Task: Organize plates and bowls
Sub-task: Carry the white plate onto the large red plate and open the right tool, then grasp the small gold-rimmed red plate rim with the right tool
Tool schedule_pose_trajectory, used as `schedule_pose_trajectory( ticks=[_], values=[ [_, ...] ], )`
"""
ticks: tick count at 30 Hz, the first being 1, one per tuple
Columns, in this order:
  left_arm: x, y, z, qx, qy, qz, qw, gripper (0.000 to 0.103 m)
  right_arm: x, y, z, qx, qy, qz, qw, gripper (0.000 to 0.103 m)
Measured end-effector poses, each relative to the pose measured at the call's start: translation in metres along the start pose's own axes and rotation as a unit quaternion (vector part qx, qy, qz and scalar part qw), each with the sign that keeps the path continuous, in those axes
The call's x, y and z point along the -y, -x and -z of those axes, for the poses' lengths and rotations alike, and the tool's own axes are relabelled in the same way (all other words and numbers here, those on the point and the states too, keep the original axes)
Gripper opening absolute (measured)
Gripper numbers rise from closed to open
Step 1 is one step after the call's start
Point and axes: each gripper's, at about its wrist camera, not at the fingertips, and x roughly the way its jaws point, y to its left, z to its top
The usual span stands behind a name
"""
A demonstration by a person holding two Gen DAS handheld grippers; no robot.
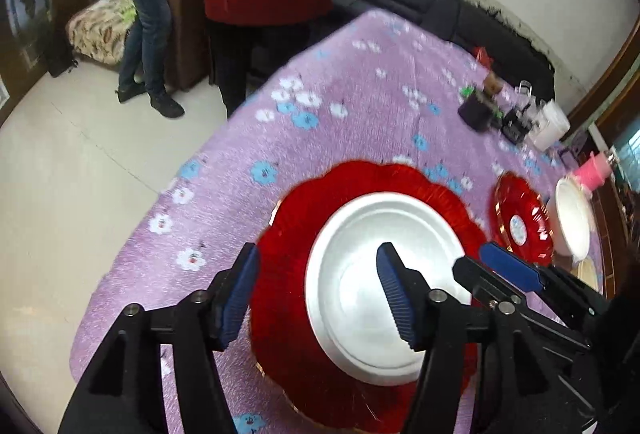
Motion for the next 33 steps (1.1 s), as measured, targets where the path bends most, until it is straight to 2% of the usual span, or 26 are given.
schedule_pose_trajectory(
  ticks=[4,7,11,16,21,26,33],
  values=[
    [0.014,0.03,0.009,0.049,-0.009,0.006,0.9987,0.072,0.008,0.027,0.007,0.032,-0.007,-0.004,0.999,0.045],
    [0.043,0.055,0.023,0.086,-0.044,0.02,0.9951,0.08,0.022,0.047,0.019,0.051,-0.016,-0.007,0.999,0.054],
    [0.079,0.072,0.042,0.114,-0.082,0.038,0.9893,0.086,0.056,0.071,0.044,0.063,-0.05,-0.005,0.997,0.055],
    [0.118,0.07,0.058,0.101,-0.117,0.066,0.9858,0.086,0.105,0.092,0.072,0.066,-0.094,0.024,0.993,0.055],
    [0.143,0.059,0.07,0.084,-0.132,0.074,0.9849,0.086,0.164,0.111,0.096,0.072,-0.163,0.047,0.983,0.055],
    [0.155,0.049,0.081,0.07,-0.136,0.073,0.9855,0.086,0.203,0.115,0.105,0.076,-0.216,0.044,0.972,0.055],
    [0.169,0.041,0.093,0.056,-0.152,0.066,0.9846,0.086,0.222,0.107,0.112,0.081,-0.257,0.022,0.963,0.055]
  ],
)
